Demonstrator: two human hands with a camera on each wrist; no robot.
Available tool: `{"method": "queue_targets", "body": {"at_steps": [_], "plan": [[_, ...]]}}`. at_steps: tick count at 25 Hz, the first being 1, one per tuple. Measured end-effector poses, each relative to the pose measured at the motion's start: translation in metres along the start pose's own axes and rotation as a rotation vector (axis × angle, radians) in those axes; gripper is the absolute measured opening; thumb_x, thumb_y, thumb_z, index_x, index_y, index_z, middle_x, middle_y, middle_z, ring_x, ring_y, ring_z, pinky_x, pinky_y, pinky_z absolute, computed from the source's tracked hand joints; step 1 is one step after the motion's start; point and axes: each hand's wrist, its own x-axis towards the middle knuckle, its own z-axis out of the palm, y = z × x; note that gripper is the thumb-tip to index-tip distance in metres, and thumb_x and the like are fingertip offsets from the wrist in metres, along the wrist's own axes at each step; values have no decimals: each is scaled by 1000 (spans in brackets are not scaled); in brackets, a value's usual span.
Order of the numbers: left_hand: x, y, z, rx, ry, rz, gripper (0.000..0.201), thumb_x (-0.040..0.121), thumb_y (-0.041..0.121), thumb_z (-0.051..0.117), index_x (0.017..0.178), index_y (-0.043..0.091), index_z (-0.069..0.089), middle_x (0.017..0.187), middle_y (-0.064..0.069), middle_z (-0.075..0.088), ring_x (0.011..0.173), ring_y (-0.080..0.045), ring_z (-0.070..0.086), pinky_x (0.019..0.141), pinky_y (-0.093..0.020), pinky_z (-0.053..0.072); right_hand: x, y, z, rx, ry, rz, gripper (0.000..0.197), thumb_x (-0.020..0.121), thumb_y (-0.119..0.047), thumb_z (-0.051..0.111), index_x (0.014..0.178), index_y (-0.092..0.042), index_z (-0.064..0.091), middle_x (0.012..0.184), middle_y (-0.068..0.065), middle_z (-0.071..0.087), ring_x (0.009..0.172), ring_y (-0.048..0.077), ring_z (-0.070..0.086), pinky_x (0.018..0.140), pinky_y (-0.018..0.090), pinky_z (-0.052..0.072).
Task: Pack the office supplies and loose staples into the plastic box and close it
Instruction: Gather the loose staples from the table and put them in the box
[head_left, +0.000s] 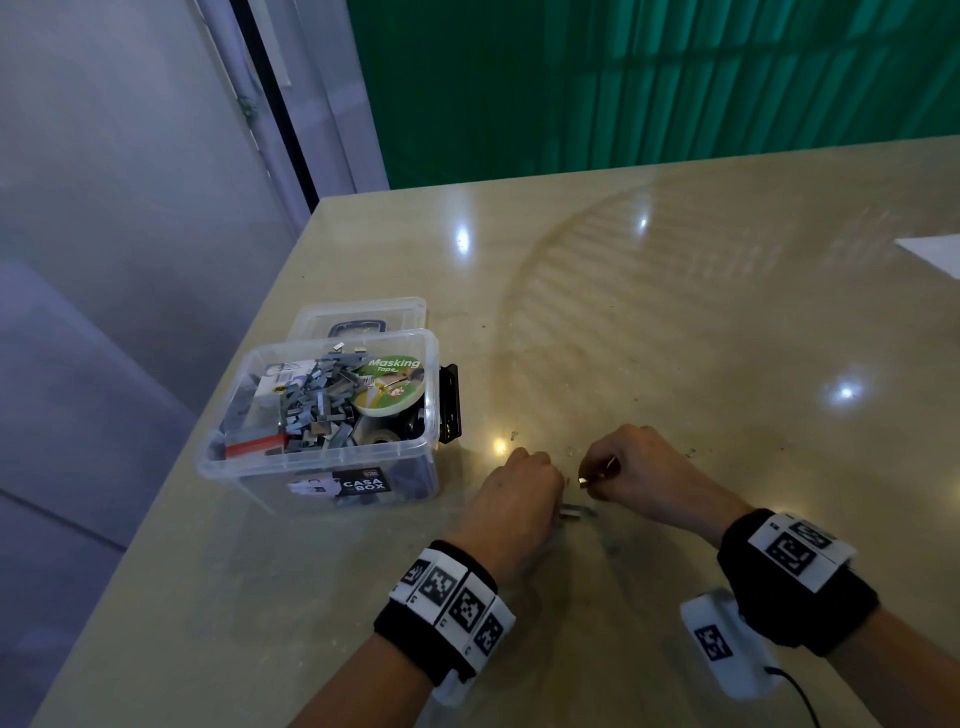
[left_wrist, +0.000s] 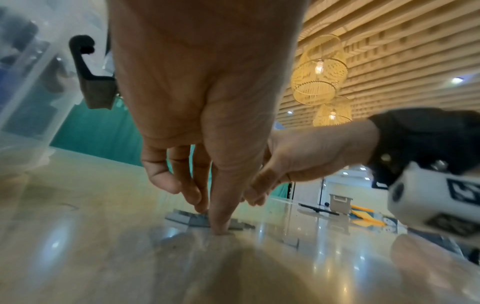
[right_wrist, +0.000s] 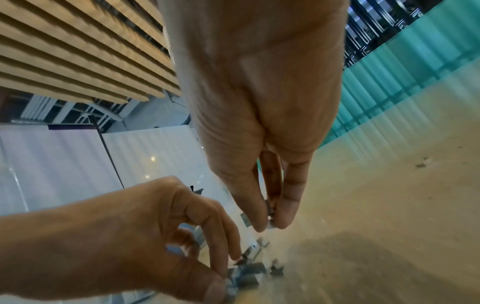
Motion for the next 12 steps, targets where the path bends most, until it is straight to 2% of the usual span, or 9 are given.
{"method": "queue_targets", "body": {"at_steps": [3, 7, 10, 12], "plan": [[-1, 3, 1, -35, 11, -3, 13, 93, 12, 59, 102, 13, 69, 98, -6, 63, 89, -21, 59, 74, -32, 49, 4, -8, -12, 60, 32, -3, 14, 82, -11, 77, 93, -19, 80, 86, -9, 74, 77, -1, 67, 69, 13, 53], [7, -1, -6, -203, -77, -100, 28, 88, 14, 68, 115, 13, 63, 105, -7, 64, 95, -23, 62, 79, -33, 53, 7, -15, -21, 79, 40, -35, 14, 81, -12, 78, 91, -20, 80, 77, -15, 70, 71, -5, 66, 64, 8, 49], [11, -7, -11, -235, -122, -94, 19, 84, 12, 72, 104, 10, 72, 102, -6, 67, 93, -21, 64, 75, -27, 51, 7, -18, -23, 100, 43, -53, 13, 80, -11, 79, 88, -21, 80, 79, -12, 74, 73, -2, 68, 70, 16, 55], [10, -11, -9, -213, -108, -69, 14, 82, 15, 75, 95, 12, 73, 99, -6, 65, 92, -22, 62, 76, -31, 54, 7, -17, -22, 108, 44, -51, 13, 80, -10, 79, 88, -21, 80, 80, -11, 74, 74, 0, 69, 71, 18, 56]]}}
